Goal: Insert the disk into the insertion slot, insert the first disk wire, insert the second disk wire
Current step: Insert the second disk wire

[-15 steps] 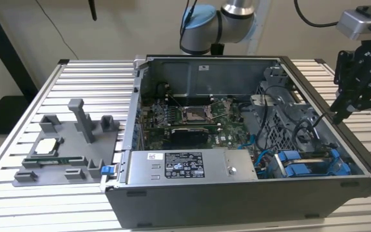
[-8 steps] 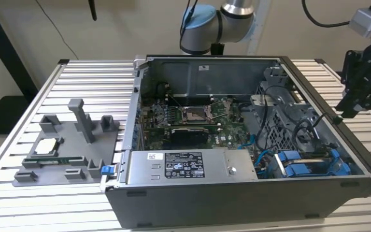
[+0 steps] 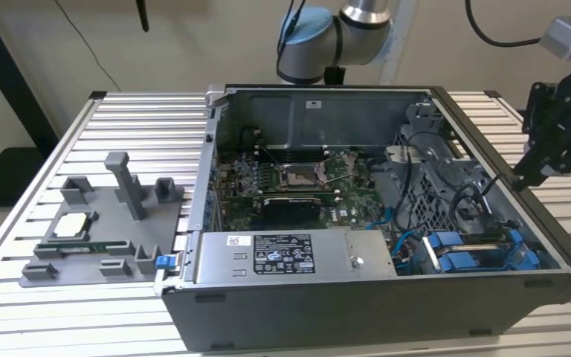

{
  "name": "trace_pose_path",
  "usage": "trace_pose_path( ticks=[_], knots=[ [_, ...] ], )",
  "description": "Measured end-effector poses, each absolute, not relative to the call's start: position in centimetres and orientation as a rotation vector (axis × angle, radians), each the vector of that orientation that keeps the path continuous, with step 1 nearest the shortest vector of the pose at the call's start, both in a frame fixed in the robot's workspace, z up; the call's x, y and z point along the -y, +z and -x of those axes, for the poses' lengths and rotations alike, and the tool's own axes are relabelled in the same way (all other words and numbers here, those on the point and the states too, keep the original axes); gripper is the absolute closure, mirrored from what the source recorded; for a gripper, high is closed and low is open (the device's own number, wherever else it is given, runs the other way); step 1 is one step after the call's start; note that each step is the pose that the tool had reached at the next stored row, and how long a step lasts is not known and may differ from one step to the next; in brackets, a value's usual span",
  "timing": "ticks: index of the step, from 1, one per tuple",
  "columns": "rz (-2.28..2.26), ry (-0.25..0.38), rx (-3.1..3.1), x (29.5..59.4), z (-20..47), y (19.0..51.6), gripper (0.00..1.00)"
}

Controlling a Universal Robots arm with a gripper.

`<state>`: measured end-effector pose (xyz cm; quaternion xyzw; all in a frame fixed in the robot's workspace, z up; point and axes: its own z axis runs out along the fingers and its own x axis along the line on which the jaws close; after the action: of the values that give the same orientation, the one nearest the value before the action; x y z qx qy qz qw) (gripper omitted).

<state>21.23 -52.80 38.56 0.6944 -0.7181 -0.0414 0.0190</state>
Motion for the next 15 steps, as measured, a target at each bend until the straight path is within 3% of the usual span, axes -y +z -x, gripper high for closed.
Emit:
trace_pose_path(
  ticks=[13, 14, 15],
  knots=[
    [-2.14, -0.206, 2.247, 53.4, -21.33, 38.04, 0.0],
    [-2.136, -0.209, 2.25, 53.44, -21.33, 37.99, 1.0],
    [-2.132, -0.212, 2.252, 53.48, -21.34, 37.93, 1.0]
  ],
)
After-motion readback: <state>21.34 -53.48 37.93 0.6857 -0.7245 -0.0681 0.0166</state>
